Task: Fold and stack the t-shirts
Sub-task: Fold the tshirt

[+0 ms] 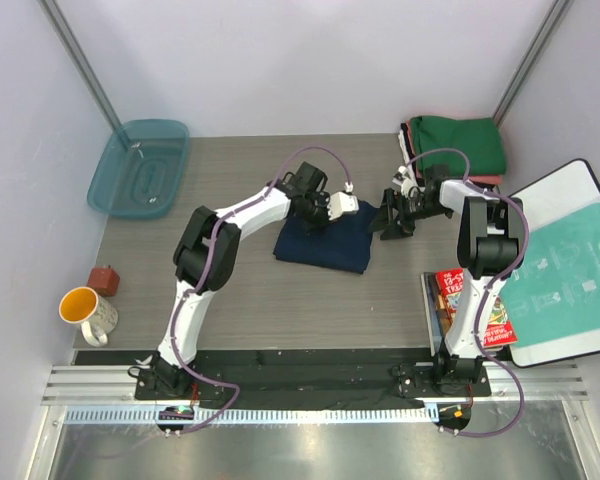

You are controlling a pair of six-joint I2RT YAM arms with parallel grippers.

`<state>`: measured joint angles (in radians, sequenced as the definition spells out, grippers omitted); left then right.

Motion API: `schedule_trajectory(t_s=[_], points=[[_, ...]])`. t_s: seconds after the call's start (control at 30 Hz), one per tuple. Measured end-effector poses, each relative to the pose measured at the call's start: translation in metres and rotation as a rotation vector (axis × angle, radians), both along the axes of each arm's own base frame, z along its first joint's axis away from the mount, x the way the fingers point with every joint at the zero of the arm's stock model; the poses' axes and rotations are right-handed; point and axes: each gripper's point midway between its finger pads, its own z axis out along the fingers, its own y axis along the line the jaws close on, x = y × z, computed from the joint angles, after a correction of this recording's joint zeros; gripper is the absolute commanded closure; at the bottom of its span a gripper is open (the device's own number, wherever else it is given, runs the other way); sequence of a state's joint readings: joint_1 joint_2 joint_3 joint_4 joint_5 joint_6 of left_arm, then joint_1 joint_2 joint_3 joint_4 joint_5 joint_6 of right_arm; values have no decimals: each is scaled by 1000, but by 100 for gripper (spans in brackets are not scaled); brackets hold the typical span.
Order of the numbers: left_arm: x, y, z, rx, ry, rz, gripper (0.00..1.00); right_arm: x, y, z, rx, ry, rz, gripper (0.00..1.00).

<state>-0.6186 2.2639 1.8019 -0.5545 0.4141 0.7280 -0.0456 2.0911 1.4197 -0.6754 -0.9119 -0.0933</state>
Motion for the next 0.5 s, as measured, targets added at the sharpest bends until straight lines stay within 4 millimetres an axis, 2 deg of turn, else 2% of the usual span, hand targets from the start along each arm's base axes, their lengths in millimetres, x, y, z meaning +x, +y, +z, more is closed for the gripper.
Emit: schedule_trajectory(t_s=[0.1,0.13,0.17,0.23,0.33,0.43,0.5], points=[[-4,6,3,-1,-50,51,100,-2,1,-3,11,23,-10,21],[-10,10,6,5,-65,62,70,-3,2,-3,14,24,-11,21],[-16,15,9,14,-78,68,55,-3,2,-3,19,24,-12,21],[-30,27,20,32,-126,80,38,-4,3,-3,28,25,-10,21],[-53,38,41,24,-213,89,25,-6,5,-3,41,30,-7,22],[-80,41,61,5,-302,64,25,-8,6,-4,53,33,-4,22],[-94,37,66,1,-350,44,26,-10,8,-4,67,37,-4,23]])
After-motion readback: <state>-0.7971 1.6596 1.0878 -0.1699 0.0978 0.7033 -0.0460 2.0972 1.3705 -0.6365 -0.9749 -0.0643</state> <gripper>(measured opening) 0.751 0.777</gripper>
